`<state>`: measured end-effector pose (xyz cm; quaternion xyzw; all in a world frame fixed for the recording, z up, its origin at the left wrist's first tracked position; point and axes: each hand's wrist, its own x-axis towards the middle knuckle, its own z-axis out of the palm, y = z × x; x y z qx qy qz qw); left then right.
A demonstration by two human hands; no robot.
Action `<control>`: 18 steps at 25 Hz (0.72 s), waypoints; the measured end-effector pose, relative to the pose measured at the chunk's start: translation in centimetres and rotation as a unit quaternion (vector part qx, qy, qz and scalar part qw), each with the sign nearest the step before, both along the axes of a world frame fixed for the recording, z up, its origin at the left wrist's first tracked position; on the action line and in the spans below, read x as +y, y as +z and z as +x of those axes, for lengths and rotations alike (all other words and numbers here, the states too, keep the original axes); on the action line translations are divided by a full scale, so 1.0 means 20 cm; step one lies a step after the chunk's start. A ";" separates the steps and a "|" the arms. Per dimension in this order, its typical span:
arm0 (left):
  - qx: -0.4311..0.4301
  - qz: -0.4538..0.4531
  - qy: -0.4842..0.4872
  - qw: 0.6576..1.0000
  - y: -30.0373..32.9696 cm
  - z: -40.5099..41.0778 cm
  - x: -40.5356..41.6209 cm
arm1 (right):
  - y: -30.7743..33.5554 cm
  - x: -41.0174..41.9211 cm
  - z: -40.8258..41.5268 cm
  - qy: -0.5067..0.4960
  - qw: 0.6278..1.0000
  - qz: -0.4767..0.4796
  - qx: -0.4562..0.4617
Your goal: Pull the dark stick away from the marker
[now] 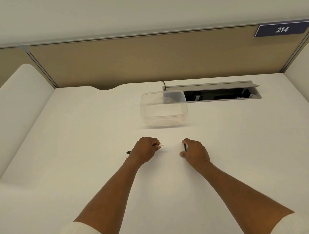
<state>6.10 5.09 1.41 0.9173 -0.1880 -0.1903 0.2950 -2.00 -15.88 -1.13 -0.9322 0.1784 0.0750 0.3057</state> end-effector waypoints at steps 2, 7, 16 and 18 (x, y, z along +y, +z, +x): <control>-0.002 0.001 -0.002 1.000 0.00 0.00 0.00 | 0.00 0.00 0.00 0.010 1.000 -0.004 0.002; -0.010 0.010 -0.001 1.000 0.01 0.00 0.00 | 0.01 -0.02 0.00 0.014 1.000 -0.004 0.008; -0.008 0.018 -0.003 1.000 0.02 -0.01 0.01 | 0.03 -0.03 0.00 0.030 0.999 0.019 0.016; -0.012 0.015 -0.004 1.000 0.03 -0.01 0.01 | 0.03 -0.05 -0.01 0.038 0.999 0.031 0.018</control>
